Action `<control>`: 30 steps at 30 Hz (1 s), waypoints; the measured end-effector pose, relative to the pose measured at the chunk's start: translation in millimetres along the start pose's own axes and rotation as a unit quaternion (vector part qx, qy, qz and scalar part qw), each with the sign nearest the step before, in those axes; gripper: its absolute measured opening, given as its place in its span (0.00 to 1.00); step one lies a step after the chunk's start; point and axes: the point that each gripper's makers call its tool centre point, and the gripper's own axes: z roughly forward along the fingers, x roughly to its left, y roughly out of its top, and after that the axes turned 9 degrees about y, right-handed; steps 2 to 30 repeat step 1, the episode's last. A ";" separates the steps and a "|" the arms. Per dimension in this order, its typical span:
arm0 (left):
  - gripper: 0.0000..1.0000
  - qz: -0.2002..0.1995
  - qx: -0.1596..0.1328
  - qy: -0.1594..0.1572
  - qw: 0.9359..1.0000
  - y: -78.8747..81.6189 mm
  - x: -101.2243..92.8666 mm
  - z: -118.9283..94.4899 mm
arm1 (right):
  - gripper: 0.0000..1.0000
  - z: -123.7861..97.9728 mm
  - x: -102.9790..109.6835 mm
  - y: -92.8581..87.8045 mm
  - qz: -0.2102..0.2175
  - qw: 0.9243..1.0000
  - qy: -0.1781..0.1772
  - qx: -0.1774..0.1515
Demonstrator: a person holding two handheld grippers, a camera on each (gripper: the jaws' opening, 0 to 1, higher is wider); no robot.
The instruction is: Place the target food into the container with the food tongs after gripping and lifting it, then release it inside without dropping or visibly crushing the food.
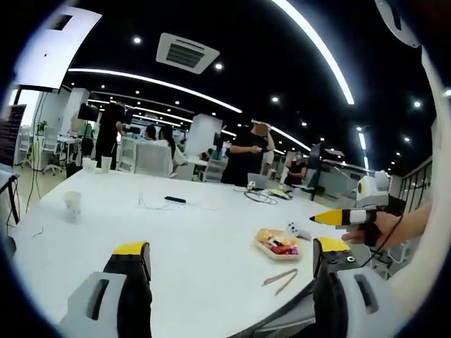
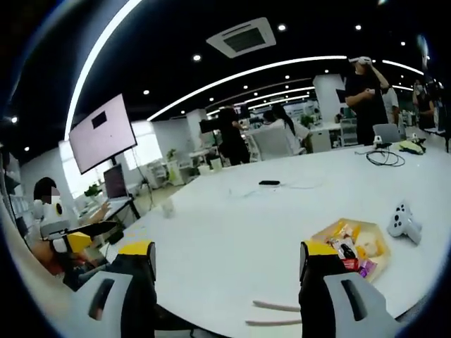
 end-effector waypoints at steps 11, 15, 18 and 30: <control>0.97 0.000 0.000 0.000 1.000 0.0 0.0 0.0 | 0.85 0.0 0.0 0.0 0.000 1.000 0.000 0.000; 0.97 0.000 0.000 0.000 1.000 0.0 0.0 0.0 | 0.85 0.0 0.0 0.0 0.000 1.000 0.000 0.000; 0.97 0.000 0.000 0.000 1.000 0.0 0.0 0.0 | 0.85 0.0 0.0 0.0 0.000 1.000 0.000 0.000; 0.97 0.000 0.000 0.000 1.000 0.0 0.0 0.0 | 0.85 0.0 0.0 0.0 0.000 1.000 0.000 0.000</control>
